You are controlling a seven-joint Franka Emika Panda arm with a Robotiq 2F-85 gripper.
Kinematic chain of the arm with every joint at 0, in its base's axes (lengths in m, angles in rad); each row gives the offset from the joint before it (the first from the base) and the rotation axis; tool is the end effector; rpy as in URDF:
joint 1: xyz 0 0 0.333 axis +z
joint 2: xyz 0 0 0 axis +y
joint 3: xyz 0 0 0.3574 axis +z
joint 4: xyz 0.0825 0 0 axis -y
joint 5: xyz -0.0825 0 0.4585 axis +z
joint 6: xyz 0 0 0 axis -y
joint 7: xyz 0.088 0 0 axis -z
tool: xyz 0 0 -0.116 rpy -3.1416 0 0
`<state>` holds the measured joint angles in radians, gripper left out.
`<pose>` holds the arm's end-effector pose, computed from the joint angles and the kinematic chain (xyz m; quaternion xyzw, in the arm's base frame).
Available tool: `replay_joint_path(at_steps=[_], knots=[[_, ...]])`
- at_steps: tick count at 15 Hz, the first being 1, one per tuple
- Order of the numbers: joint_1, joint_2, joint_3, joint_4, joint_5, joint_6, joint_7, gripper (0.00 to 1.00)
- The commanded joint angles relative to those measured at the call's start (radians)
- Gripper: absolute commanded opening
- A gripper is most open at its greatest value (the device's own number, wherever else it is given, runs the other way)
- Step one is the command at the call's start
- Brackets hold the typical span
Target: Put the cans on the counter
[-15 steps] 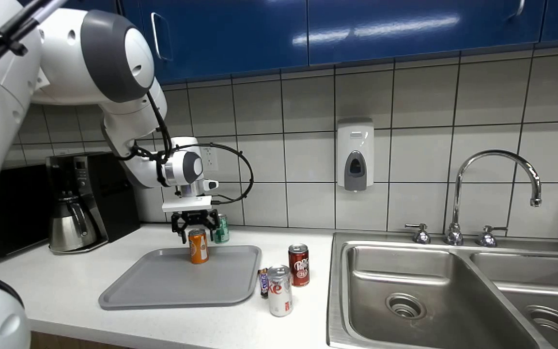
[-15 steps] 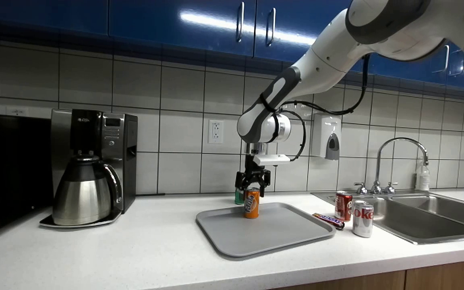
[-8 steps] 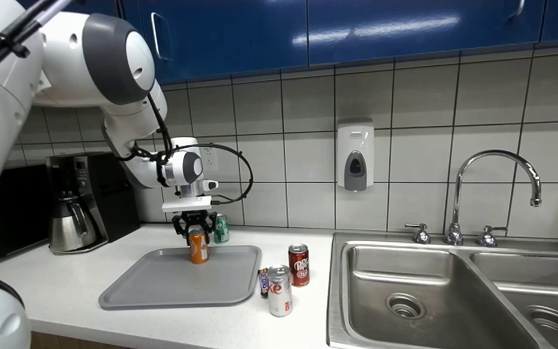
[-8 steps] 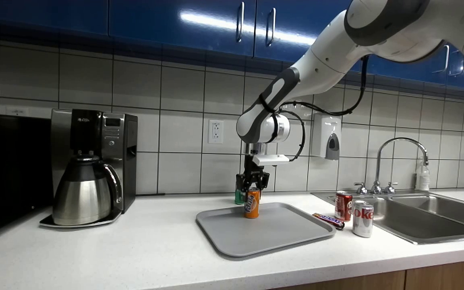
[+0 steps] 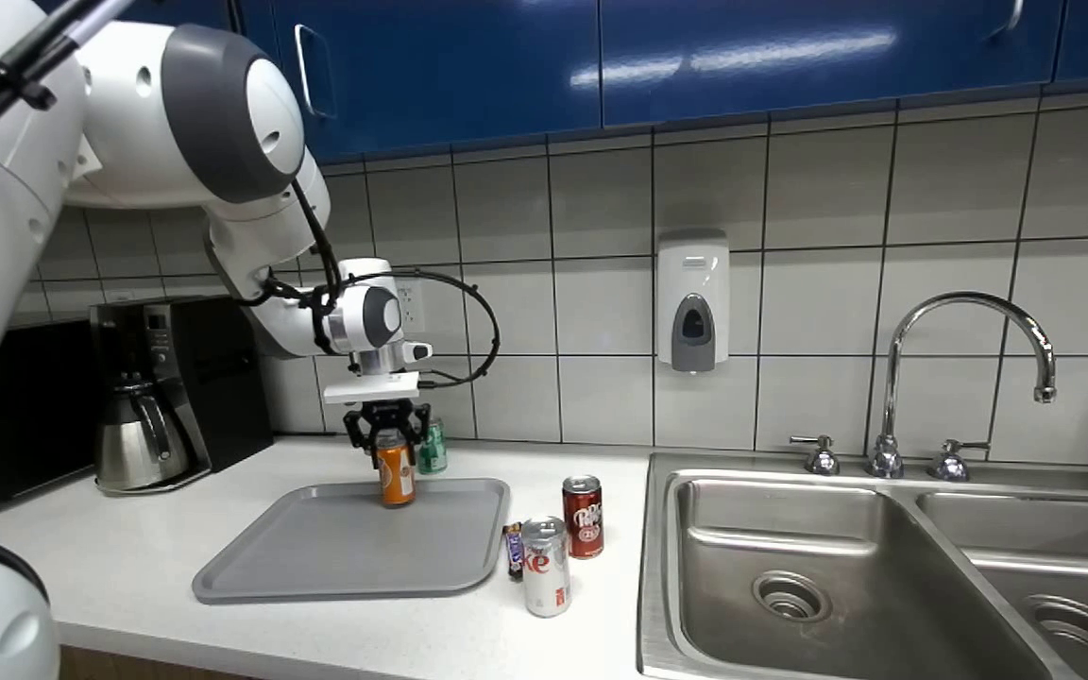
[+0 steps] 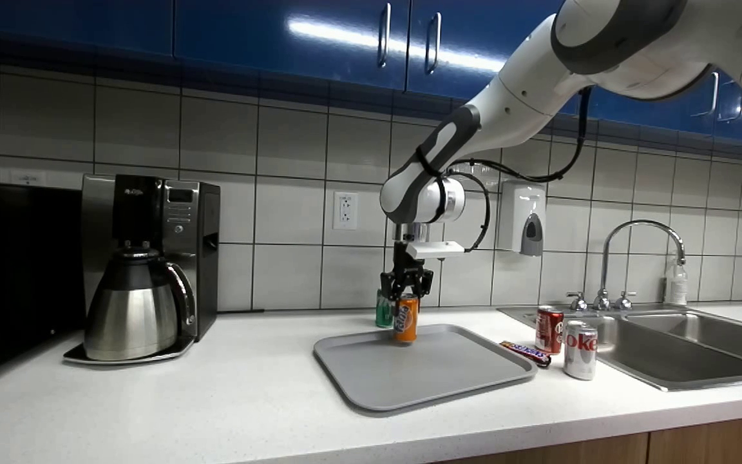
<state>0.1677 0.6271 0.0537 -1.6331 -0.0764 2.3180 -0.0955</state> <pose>0.7599 0.1641 0.2359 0.9837 0.1770 0.0303 0.0113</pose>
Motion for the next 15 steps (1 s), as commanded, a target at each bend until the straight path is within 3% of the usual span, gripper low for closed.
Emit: replay_joint_path(at_steps=[1, 15], knots=[[-0.021, -0.02, -0.007, 0.05, -0.021, -0.068, -0.002, 0.38], [-0.137, 0.02, -0.075, 0.174, -0.014, -0.107, -0.004, 0.38]])
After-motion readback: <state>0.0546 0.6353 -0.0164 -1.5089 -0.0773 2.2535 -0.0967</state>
